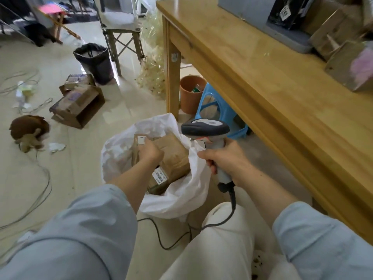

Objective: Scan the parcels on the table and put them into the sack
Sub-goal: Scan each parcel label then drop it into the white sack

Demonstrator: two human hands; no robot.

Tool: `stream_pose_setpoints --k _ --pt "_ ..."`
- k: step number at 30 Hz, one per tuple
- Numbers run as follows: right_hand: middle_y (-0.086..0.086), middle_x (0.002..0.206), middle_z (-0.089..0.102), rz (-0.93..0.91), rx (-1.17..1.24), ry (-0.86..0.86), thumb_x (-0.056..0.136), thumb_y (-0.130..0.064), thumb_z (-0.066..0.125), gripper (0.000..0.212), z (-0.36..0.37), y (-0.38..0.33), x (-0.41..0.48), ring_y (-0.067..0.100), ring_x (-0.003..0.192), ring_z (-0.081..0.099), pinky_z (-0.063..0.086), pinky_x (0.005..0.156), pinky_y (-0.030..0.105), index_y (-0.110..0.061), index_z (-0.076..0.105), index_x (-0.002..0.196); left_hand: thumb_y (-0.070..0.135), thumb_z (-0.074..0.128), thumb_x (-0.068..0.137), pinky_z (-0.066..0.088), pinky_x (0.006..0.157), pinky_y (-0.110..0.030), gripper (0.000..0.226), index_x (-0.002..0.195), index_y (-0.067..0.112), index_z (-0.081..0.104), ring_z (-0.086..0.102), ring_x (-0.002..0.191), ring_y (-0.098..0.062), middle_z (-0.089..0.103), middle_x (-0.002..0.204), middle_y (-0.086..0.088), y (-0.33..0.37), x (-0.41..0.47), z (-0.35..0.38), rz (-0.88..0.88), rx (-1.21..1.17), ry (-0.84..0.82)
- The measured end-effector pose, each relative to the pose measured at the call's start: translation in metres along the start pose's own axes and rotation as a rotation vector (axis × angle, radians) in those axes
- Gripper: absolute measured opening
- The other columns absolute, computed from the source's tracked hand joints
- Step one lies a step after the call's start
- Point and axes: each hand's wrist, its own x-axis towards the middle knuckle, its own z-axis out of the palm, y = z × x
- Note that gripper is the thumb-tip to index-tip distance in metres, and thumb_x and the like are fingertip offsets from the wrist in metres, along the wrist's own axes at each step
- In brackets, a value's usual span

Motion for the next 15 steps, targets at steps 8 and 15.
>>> stream_pose_setpoints --k 8,15 --pt "0.006 0.054 0.056 -0.060 0.269 0.216 0.082 -0.010 0.072 0.013 -0.032 -0.009 -0.028 0.013 0.041 0.049 0.046 0.044 0.026 -0.003 0.064 0.089 0.024 0.063 0.089 0.045 0.097 -0.040 0.051 0.136 0.023 0.042 0.045 0.125 -0.028 0.045 0.135 -0.008 0.099 -0.085 -0.011 0.538 -0.057 0.061" --pt "0.016 0.068 0.066 -0.187 0.347 0.340 0.086 -0.023 0.071 0.020 -0.097 -0.029 -0.074 0.018 0.046 0.057 0.053 0.049 0.026 -0.004 0.066 0.081 0.023 0.058 0.090 0.031 0.111 -0.039 0.059 0.144 0.013 0.040 0.039 0.130 -0.028 0.044 0.143 -0.011 0.179 -0.164 -0.026 0.909 -0.048 0.178"
